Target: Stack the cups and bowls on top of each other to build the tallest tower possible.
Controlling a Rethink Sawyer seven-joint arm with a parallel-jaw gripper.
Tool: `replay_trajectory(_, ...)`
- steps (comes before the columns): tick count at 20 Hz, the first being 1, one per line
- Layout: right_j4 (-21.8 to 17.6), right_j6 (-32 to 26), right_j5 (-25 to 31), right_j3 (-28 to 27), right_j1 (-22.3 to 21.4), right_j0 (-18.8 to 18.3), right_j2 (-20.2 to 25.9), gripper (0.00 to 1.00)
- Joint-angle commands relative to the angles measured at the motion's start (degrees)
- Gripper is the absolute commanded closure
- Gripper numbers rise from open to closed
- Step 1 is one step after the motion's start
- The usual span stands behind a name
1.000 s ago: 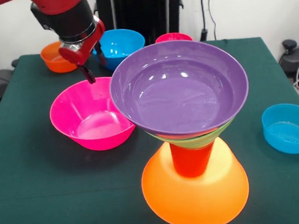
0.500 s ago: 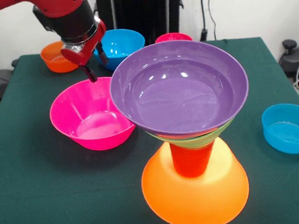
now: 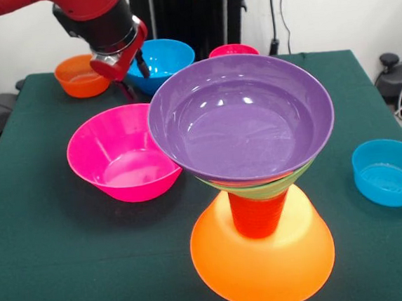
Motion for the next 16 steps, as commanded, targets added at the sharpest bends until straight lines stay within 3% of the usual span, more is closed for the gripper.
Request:
replay_trajectory(1, -3.57, -10.81, 2.6, 4.21, 1.2, 1.75, -2.82, 0.0)
replay_trajectory(5, -6.05, -11.22, 0.17, 5.01, 2.48, 0.88, -3.78, 0.0)
replay_trajectory(16, -8.71, -13.41, 1.5, 4.95, 3.23, -0.18, -4.71, 0.0)
